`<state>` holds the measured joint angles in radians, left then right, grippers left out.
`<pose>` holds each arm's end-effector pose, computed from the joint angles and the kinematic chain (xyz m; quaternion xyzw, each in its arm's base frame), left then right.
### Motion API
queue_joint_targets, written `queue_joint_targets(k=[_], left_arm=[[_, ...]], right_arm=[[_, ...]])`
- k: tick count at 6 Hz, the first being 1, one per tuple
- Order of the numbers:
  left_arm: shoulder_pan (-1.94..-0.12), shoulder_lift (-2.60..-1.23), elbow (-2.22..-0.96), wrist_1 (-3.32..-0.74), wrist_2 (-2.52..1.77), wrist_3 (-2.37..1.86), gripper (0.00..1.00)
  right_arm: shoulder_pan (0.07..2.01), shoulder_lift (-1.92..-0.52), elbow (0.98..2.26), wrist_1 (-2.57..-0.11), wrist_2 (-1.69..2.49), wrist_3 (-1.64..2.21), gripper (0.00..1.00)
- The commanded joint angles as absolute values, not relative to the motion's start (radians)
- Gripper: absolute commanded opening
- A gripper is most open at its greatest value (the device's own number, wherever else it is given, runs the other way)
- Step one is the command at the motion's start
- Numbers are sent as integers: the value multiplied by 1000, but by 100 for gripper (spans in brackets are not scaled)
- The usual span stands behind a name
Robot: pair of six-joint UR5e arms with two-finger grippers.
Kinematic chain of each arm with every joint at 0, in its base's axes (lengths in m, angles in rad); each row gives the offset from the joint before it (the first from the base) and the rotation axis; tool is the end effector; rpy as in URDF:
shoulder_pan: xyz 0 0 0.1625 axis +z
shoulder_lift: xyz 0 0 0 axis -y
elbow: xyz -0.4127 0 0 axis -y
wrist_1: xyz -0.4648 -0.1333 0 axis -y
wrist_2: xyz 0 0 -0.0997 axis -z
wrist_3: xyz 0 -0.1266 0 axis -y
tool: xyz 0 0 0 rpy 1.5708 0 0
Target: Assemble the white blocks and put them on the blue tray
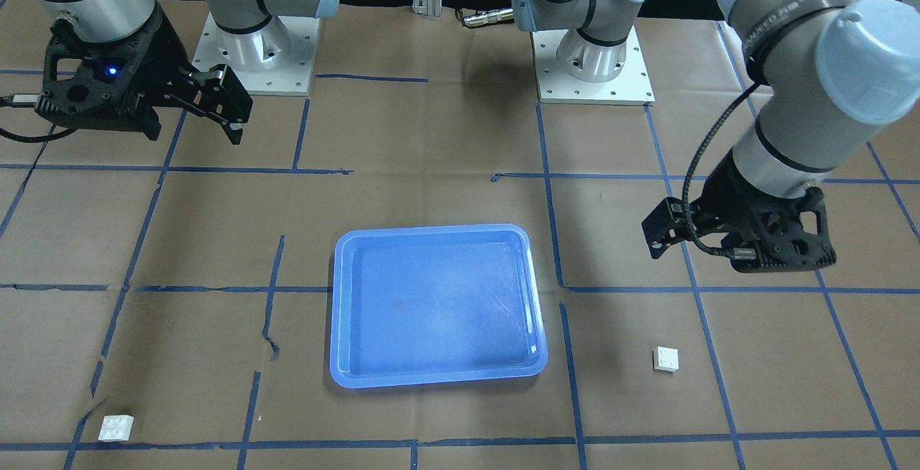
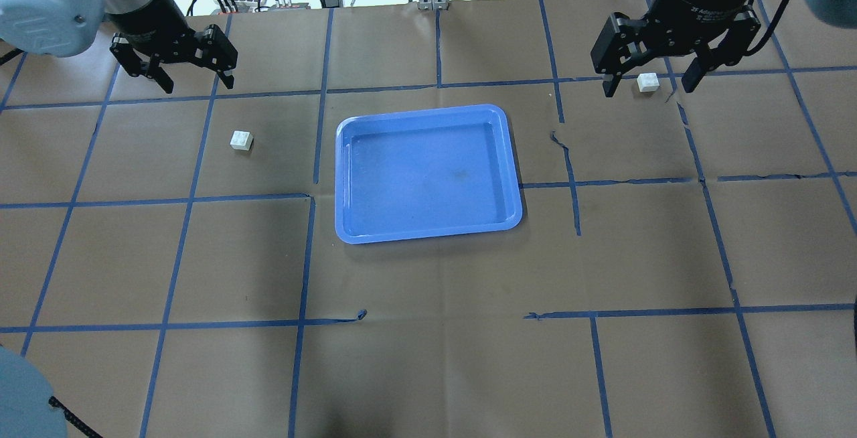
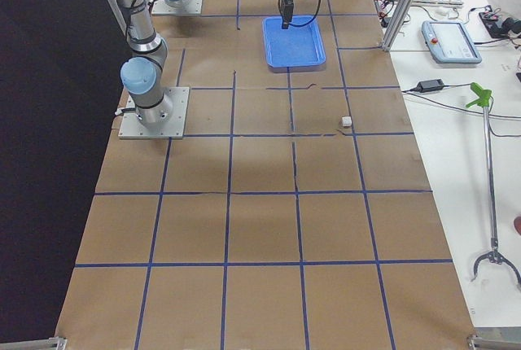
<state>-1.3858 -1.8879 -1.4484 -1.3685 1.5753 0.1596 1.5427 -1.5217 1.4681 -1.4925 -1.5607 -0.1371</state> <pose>-0.0044 -0.6981 0.3389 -0.0127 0.9999 -0.0034 0.0029 0.1182 -0.5845 0.4706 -0.0544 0.9984 0.0119 0.0060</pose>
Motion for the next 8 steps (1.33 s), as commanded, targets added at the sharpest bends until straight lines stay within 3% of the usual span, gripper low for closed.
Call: queue_joint_targets(k=[1, 3, 6, 8], left_arm=[[-1367, -1991, -1447, -1248, 1572, 201, 98], [-1368, -2052, -1485, -1174, 1574, 257, 98], [-1367, -2121, -1687, -849, 1577, 400, 97], [-1365, -2146, -1684, -824, 1575, 405, 93]], right_arm=[[1539, -1517, 1479, -1535, -1563, -423, 100], [1502, -1473, 1471, -1546, -1557, -768, 100], [1367, -1363, 1425, -1671, -1554, -1438, 100], [1316, -1205, 1250, -1672, -1539, -1699, 100]])
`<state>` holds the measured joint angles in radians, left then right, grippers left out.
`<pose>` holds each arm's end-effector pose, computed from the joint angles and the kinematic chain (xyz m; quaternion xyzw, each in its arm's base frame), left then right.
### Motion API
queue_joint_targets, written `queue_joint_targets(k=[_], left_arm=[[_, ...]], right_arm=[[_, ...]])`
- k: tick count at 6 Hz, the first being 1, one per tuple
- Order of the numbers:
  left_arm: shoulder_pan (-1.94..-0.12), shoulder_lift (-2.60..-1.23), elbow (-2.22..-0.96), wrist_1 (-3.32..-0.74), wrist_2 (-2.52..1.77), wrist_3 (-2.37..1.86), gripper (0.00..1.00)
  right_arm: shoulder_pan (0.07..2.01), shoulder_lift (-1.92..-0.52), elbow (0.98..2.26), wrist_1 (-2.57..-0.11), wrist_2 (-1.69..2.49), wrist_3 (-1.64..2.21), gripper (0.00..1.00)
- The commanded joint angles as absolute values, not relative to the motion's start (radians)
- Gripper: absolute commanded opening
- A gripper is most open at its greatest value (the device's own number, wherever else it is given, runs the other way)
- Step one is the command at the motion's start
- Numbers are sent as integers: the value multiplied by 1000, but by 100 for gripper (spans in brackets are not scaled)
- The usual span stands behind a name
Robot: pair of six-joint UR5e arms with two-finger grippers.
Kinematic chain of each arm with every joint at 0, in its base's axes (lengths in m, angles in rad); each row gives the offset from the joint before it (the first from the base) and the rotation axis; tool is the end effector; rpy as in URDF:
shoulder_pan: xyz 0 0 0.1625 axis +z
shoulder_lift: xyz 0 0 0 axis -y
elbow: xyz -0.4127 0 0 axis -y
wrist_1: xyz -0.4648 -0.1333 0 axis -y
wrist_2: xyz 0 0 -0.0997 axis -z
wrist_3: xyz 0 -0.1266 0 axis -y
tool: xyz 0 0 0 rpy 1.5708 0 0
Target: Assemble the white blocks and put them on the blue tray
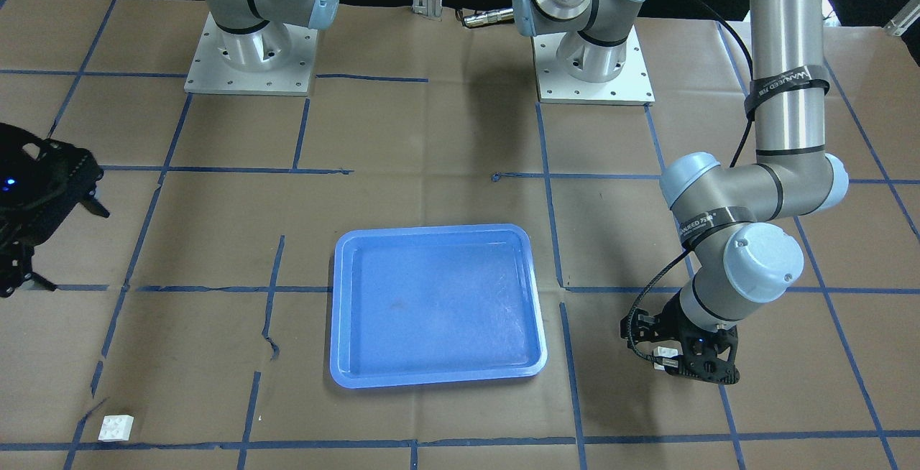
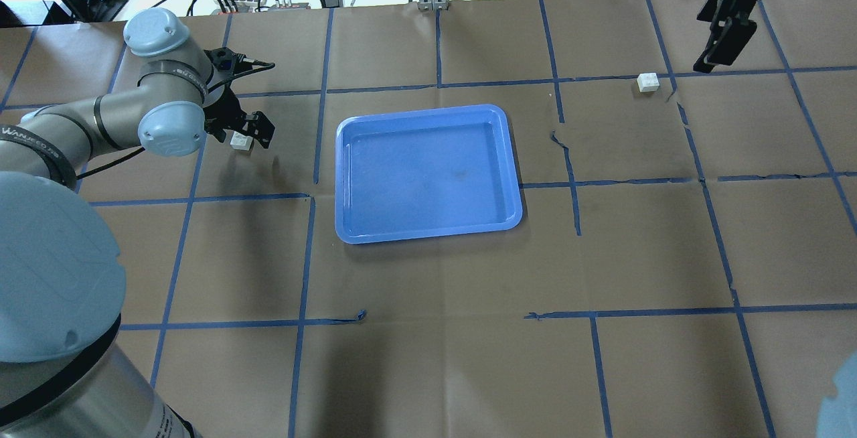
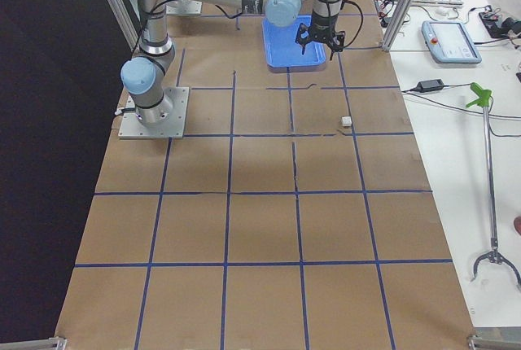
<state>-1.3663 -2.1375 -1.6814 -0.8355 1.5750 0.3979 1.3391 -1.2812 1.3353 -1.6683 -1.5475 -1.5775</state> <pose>0.0102 -0.7032 0.0988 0.0964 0.9949 -0.0271 0.0106 -0.0252 -0.7000 0.4108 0.6233 -0.7816 0.0226 0.0099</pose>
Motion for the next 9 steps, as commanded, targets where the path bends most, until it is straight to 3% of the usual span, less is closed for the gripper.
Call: queue_joint_targets(k=[1, 2, 3, 5, 6, 9], left_arm=[[-1365, -2145, -1684, -824, 1577, 406, 93], [-1365, -2146, -1686, -824, 1577, 407, 86], [-1365, -2146, -1684, -824, 1577, 405, 60], [-1365, -2145, -1681, -824, 1577, 400, 19], [-1367, -2141, -1666, -824, 1577, 397, 9], [-1541, -2088, -1655, -837, 1581, 405, 8]], right_arm=[[1307, -1124, 1162, -1671, -1485, -1769, 100], [1278, -1056, 1128, -1674, -1421, -1832, 100], [1231, -993, 1129, -1672, -1319, -1877, 100], [1212, -889, 1135, -1674, -1263, -1997, 100], [1189, -832, 1135, -1675, -1196, -2099, 100], [1158, -733, 1132, -1750, -1079, -2186, 100]])
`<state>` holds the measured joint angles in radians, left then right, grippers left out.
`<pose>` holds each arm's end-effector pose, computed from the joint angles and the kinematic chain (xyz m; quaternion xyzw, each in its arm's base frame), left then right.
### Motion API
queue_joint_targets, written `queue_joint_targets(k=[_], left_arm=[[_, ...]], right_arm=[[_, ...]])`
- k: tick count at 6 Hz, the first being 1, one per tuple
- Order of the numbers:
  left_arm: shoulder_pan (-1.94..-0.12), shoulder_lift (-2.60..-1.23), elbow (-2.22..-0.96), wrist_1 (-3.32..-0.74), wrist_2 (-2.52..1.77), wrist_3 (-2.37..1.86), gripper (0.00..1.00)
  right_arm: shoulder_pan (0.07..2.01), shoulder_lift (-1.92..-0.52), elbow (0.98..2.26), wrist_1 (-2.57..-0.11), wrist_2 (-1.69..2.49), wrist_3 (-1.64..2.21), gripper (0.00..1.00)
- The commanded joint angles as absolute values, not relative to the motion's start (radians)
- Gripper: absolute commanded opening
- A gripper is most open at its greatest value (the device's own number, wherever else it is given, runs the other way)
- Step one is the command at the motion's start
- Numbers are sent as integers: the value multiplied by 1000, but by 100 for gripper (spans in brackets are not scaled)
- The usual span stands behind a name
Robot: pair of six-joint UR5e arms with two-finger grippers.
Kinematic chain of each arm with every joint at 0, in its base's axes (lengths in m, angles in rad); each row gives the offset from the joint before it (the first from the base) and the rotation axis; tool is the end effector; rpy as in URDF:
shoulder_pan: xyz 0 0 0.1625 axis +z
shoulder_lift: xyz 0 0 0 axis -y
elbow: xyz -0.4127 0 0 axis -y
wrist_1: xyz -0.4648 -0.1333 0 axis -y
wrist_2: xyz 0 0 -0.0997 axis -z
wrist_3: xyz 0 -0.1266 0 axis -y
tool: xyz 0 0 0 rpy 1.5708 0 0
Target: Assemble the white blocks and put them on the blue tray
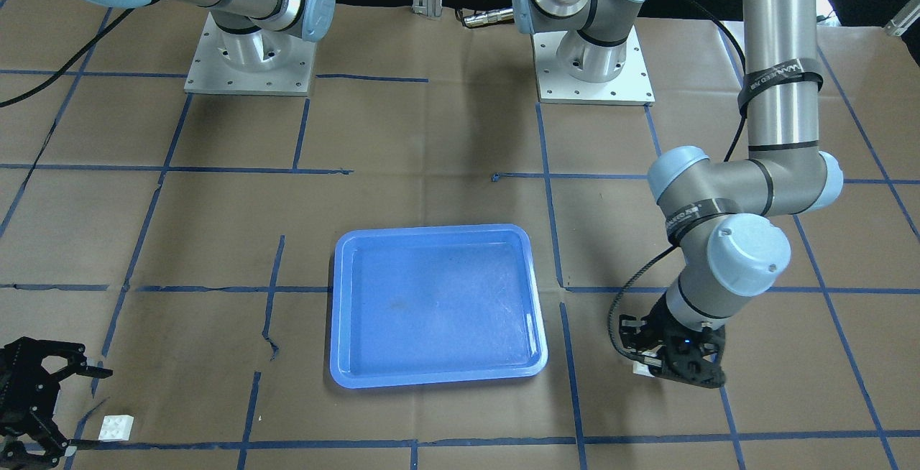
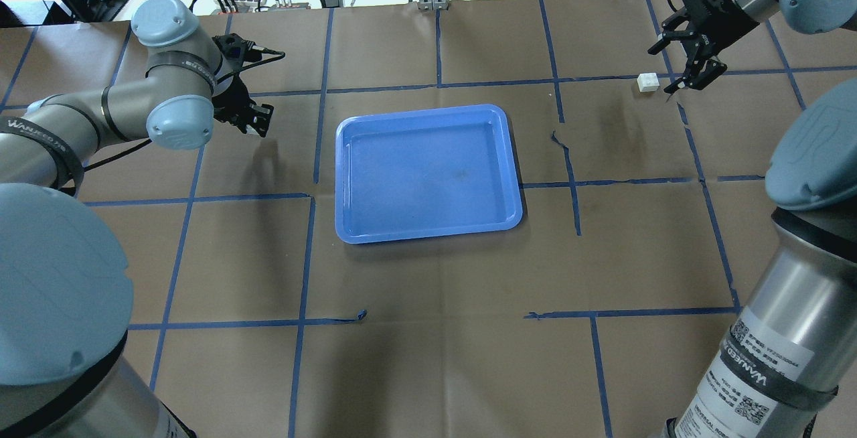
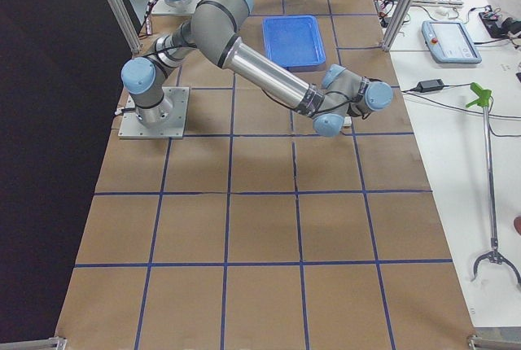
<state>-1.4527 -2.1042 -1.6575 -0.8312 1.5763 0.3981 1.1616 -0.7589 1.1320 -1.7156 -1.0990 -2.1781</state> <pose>-0.0489 -0.7129 0.1340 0.1391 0.9885 -0.0570 0.0179 -0.1448 -0.8134 0.1447 -0.7304 0.6327 -0.1930 0.1701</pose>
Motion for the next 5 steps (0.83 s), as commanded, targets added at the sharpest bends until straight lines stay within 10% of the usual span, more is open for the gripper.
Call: queue_joint_targets(k=[1, 5], left_arm=[[-1639, -2077, -1654, -838, 1582, 422, 8], [-1859, -2061, -1692, -835, 1574, 1091, 9]], right_arm=[[1155, -712, 1135, -1752, -1078, -2186, 100], [1135, -680, 1124, -1786, -1035, -2175, 96]])
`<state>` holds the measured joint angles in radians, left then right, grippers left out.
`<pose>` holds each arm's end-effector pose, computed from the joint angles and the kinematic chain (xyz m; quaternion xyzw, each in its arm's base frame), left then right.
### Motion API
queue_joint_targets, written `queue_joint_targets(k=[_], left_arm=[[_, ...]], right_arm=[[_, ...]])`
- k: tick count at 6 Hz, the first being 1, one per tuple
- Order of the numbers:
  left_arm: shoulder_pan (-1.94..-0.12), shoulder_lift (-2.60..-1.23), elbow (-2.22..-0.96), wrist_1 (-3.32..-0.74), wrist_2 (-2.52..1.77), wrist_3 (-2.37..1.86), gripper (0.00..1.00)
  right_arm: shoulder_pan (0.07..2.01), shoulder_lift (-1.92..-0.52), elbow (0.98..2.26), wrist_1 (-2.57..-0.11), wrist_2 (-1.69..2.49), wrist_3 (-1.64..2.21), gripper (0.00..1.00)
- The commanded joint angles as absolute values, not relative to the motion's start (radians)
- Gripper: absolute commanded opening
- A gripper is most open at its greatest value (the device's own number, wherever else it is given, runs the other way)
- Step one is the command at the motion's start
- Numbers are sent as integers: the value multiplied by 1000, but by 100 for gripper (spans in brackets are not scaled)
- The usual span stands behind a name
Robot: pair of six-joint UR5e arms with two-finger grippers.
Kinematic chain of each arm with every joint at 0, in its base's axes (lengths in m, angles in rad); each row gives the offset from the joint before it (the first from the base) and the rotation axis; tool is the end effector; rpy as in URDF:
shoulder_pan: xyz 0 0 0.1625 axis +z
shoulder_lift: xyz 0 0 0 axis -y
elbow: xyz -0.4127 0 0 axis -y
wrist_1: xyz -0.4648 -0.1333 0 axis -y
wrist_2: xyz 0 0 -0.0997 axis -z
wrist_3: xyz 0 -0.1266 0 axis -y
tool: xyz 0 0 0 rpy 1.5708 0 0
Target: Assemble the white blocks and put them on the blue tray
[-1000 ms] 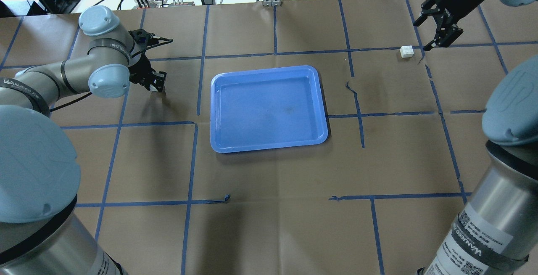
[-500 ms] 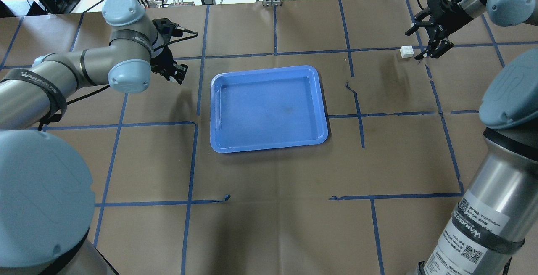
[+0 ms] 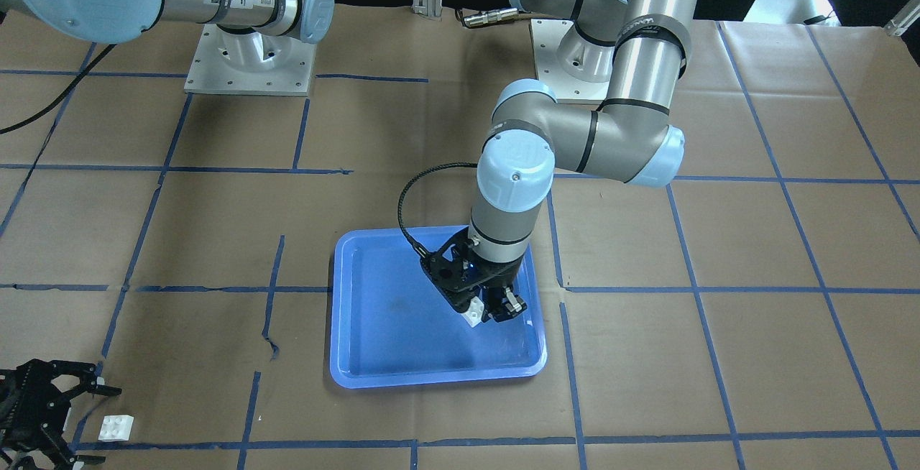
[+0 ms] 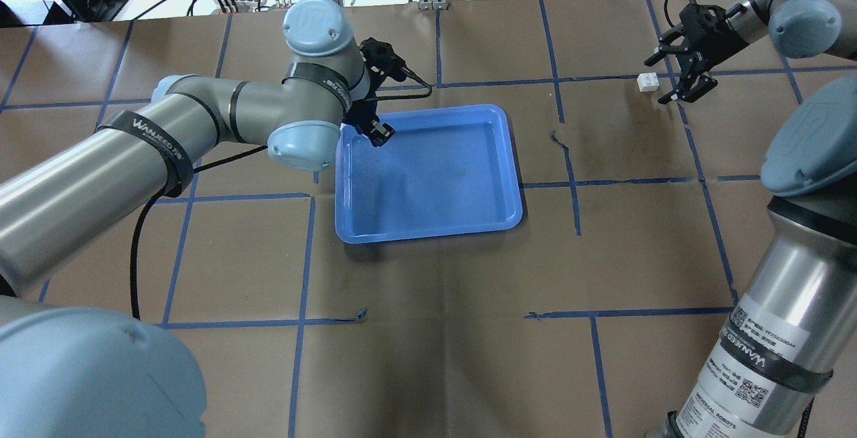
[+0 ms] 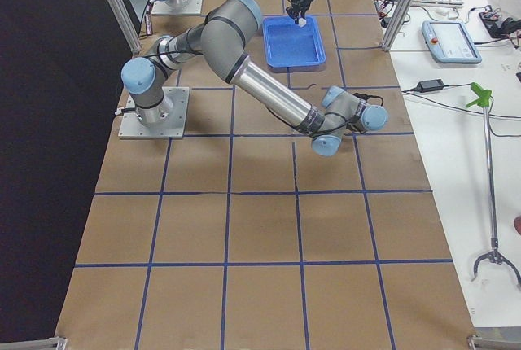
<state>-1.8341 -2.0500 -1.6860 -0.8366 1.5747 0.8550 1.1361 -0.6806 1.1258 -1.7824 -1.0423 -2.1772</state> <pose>-0.3083 -0.6333 0.1569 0.5291 0.8457 -0.0662 0.0222 -0.1631 -0.8194 0.0926 -0.7139 0.6406 -0.2209 0.1765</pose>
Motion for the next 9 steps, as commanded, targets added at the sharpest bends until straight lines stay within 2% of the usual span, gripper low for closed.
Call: queue_joint_targets(k=[1, 2, 3, 4, 5, 7, 8, 9], left_arm=[[-1887, -2060, -1700, -838, 1566, 1174, 9], [-1900, -2062, -1724, -838, 1566, 1201, 9], [-1901, -2069, -1741, -824, 1568, 1248, 9], [-1899, -2086, -1743, -824, 1569, 1246, 10], [-1899, -2103, -1743, -824, 1569, 1240, 11], [-1898, -2105, -1738, -825, 1569, 1235, 12], [-1898, -2106, -1740, -825, 1569, 1232, 78], [-1898, -2103, -1729, -828, 1577, 1241, 85]], right_arm=[[1135, -684, 1124, -1783, -1035, -2175, 90], [1135, -684, 1124, -1782, -1037, -2175, 77], [1135, -686, 1124, -1782, -1037, -2177, 57], [1135, -686, 1121, -1784, -1035, -2178, 42], [1135, -687, 1114, -1783, -1035, -2178, 32], [1135, -712, 1097, -1773, -1040, -2168, 25], [1137, -768, 1103, -1743, -1043, -2140, 25], [1138, -816, 1103, -1620, -1042, -2135, 26]])
